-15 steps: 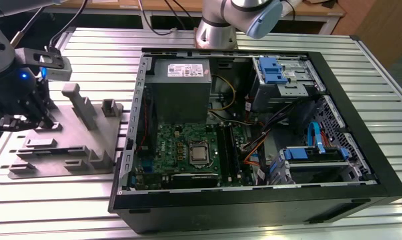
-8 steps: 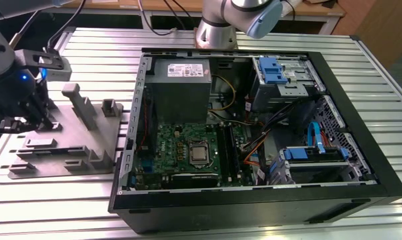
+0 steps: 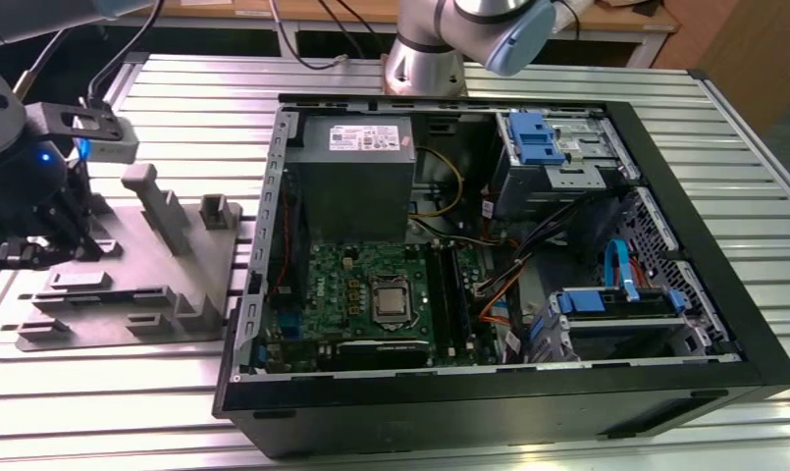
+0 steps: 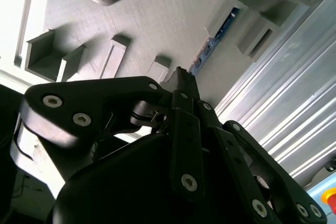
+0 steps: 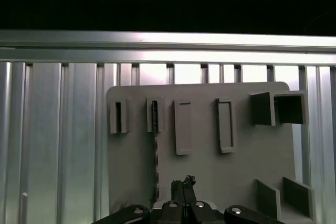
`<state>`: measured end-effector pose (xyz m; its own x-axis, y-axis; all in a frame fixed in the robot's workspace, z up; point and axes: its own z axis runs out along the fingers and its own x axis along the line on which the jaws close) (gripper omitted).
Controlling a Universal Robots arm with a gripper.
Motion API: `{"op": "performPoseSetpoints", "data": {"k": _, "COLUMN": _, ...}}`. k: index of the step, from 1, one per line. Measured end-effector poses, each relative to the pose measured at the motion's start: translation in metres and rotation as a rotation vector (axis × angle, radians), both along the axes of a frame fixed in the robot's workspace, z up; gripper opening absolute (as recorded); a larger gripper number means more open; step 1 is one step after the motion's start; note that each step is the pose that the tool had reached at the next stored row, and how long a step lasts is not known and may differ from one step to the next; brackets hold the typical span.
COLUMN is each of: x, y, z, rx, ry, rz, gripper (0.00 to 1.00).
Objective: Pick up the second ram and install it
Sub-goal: 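Pick up the second ram and move it above second insertion slot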
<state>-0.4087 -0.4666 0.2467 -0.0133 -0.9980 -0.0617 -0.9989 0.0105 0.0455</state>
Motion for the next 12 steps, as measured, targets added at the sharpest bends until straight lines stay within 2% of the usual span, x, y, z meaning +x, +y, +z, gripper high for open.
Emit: {"op": "performPoseSetpoints", "data": {"k": 12, "x": -0.003, "y": -0.0114, "z": -0.0044, "rx": 0.0001, "ry": -0.0001, "rz": 0.041, "gripper": 0.10}}
